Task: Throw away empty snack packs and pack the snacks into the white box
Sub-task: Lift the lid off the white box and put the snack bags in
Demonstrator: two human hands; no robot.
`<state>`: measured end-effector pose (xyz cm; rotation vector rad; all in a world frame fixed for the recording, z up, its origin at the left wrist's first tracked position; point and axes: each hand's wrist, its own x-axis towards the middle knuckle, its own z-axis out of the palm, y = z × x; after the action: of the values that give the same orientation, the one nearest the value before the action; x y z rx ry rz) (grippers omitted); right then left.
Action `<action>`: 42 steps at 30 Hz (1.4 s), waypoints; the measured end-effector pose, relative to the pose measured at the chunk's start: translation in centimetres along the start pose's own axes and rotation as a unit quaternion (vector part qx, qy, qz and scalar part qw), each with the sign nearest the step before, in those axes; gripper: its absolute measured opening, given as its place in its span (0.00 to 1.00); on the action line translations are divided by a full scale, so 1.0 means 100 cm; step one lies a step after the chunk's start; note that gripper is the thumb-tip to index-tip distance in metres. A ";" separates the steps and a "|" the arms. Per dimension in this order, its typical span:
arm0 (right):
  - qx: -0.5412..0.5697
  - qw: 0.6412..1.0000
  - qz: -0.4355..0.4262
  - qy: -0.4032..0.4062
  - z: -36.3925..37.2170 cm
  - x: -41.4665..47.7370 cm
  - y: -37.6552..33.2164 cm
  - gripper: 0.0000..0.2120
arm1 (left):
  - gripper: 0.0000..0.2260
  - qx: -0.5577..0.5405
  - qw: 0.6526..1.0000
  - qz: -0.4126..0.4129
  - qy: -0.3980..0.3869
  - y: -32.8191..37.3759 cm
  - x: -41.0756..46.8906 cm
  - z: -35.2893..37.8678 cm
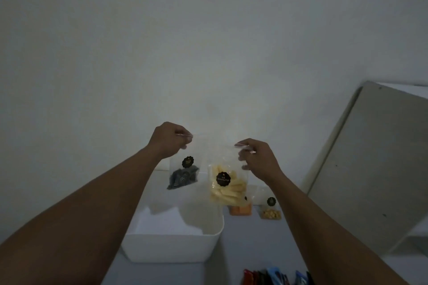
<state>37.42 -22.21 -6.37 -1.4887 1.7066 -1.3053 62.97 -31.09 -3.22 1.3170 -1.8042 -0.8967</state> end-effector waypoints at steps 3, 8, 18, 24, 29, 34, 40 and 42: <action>-0.028 0.999 -0.014 -0.004 0.026 0.004 0.001 0.09 | 0.03 0.038 0.999 0.003 0.014 -0.019 0.006 -0.014; -0.054 0.998 -0.014 -0.004 0.061 0.015 0.008 0.06 | 0.04 0.070 0.997 -0.005 0.023 -0.045 0.010 -0.032; -0.153 0.987 -0.003 -0.042 0.111 0.032 0.036 0.12 | 0.02 0.093 0.994 -0.051 -0.039 -0.086 0.013 -0.051; -0.153 0.987 0.019 -0.053 0.124 0.034 0.059 0.09 | 0.02 0.116 0.990 -0.078 -0.036 -0.104 0.015 -0.048; -0.186 0.978 0.017 -0.092 0.128 0.039 0.072 0.10 | 0.03 0.098 0.988 -0.088 -0.085 -0.108 0.014 -0.041; -0.253 0.958 0.005 -0.131 0.142 0.048 0.087 0.06 | 0.03 0.101 0.977 -0.095 -0.160 -0.116 0.010 -0.021; -0.349 0.927 -0.009 -0.136 0.159 0.052 0.112 0.06 | 0.07 0.111 0.966 -0.111 -0.205 -0.132 -0.004 0.014; -0.384 0.912 -0.025 -0.141 0.160 0.053 0.117 0.06 | 0.08 0.117 0.963 -0.109 -0.216 -0.139 -0.006 0.027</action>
<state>44.61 -33.19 -22.15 -2.0216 2.0918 -0.3737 67.25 -33.50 -16.50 1.5833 -2.1800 -1.1922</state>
